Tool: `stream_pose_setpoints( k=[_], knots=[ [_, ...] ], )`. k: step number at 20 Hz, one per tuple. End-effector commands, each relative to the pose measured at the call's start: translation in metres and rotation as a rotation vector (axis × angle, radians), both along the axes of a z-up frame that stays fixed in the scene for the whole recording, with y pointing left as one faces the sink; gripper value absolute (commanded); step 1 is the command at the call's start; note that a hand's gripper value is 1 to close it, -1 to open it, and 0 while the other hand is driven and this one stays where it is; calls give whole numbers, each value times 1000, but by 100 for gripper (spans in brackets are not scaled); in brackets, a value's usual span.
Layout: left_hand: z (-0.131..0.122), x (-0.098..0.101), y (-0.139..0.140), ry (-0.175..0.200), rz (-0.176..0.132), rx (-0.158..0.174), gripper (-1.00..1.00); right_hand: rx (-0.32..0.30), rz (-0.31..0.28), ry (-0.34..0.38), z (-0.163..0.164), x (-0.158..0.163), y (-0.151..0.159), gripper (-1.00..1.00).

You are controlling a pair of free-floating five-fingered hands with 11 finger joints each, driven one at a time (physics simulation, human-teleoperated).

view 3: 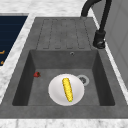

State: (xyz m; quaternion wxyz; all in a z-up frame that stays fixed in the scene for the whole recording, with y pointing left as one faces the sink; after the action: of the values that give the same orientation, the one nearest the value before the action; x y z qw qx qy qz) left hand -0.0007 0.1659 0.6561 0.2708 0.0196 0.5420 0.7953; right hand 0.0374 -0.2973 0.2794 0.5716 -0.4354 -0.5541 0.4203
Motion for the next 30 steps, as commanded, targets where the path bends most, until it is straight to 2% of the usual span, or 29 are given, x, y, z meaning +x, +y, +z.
stream_pose_setpoints(
  k=[1,5,11,15,21,22,24,25,26,27,28,30],
  knots=[
    [17,0,-17,29,-15,57,-100,0,0,0,0,0,0,0],
    [38,0,-39,24,-3,59,-100,0,0,0,0,0,0,0],
    [68,-2,-66,32,-3,90,-100,0,0,0,0,0,0,0],
    [84,-1,-73,40,-37,108,-100,0,0,0,0,0,0,0],
    [88,-2,-72,71,-52,156,-100,0,0,0,0,0,0,0],
    [87,-2,-69,66,-60,155,-100,0,0,0,0,0,0,0],
    [86,-2,-66,89,-68,155,-100,0,0,0,0,0,0,0],
    [79,5,-70,98,-54,130,-100,0,0,0,0,0,0,0],
    [77,5,-79,112,-20,125,-100,0,0,0,0,0,0,0],
    [81,0,-70,32,-17,50,-100,0,0,0,0,0,0,0],
    [83,1,-70,34,-17,43,-100,0,0,0,0,0,0,0],
    [82,1,-71,32,-12,63,-100,0,0,0,0,0,0,0]
  ],
)
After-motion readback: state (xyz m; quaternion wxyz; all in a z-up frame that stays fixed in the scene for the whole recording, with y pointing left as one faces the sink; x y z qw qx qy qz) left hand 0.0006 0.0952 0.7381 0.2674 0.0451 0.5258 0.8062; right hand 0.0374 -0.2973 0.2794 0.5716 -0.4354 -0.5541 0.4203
